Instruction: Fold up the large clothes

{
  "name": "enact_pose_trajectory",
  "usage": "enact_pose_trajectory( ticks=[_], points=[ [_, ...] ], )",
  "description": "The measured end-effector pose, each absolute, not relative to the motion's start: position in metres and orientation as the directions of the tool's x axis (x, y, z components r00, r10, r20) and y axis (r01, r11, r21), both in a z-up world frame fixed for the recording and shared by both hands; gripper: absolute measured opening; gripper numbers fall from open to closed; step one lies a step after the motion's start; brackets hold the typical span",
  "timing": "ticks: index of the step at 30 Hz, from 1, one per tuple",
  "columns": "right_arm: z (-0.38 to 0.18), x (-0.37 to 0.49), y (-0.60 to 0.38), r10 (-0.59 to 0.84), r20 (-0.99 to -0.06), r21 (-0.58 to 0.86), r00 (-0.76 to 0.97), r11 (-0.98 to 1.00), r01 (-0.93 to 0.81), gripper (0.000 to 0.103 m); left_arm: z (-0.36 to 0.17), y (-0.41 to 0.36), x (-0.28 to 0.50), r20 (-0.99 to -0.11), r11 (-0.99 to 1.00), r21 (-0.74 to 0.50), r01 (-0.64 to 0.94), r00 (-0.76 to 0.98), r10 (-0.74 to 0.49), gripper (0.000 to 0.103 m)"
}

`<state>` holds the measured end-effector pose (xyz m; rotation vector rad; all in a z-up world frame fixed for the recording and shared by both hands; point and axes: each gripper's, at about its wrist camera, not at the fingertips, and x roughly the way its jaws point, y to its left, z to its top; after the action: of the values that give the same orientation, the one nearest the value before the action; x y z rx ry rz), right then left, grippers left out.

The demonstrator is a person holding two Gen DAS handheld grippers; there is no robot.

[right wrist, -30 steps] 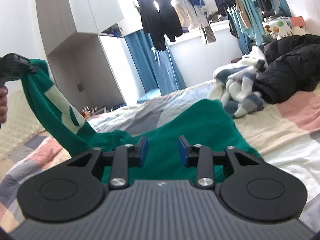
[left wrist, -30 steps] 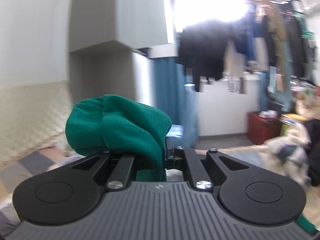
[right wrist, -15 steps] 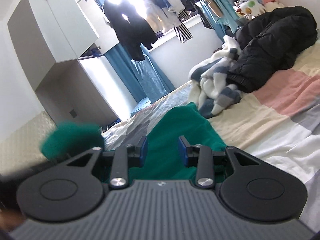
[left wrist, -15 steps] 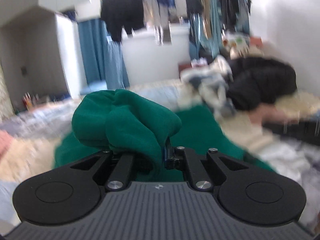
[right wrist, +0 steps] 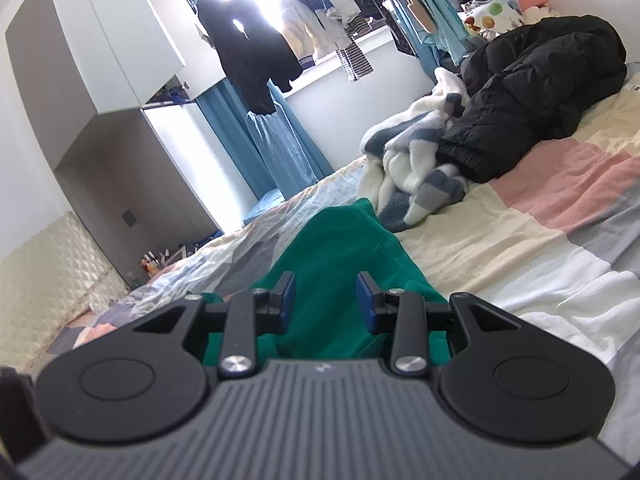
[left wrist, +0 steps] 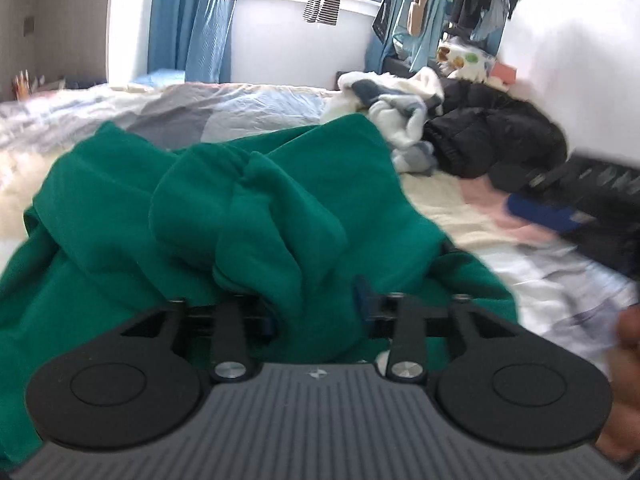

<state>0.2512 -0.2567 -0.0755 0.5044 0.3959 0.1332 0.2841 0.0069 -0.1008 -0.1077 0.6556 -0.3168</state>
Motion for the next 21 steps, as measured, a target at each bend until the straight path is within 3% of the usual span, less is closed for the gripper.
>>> enact_pose_trajectory(
  ticks=[8,16,21],
  points=[
    [-0.075,0.248,-0.242,0.262,-0.354,0.472,0.898,0.879,-0.07,0.038,-0.078,0.057,0.226,-0.462,0.924,-0.307,0.229,0.812,-0.355,0.063],
    [-0.074,0.236,-0.192,0.361,-0.352,0.38,0.864,0.898,-0.221,0.038,-0.073,0.13,0.226,-0.482,0.927,-0.369,0.062,0.84,-0.248,0.063],
    [-0.069,0.233,-0.154,0.428,-0.347,0.3,0.835,0.894,-0.334,0.04,-0.082,0.165,0.229,-0.5,0.939,-0.344,0.008,0.845,-0.19,0.063]
  ],
)
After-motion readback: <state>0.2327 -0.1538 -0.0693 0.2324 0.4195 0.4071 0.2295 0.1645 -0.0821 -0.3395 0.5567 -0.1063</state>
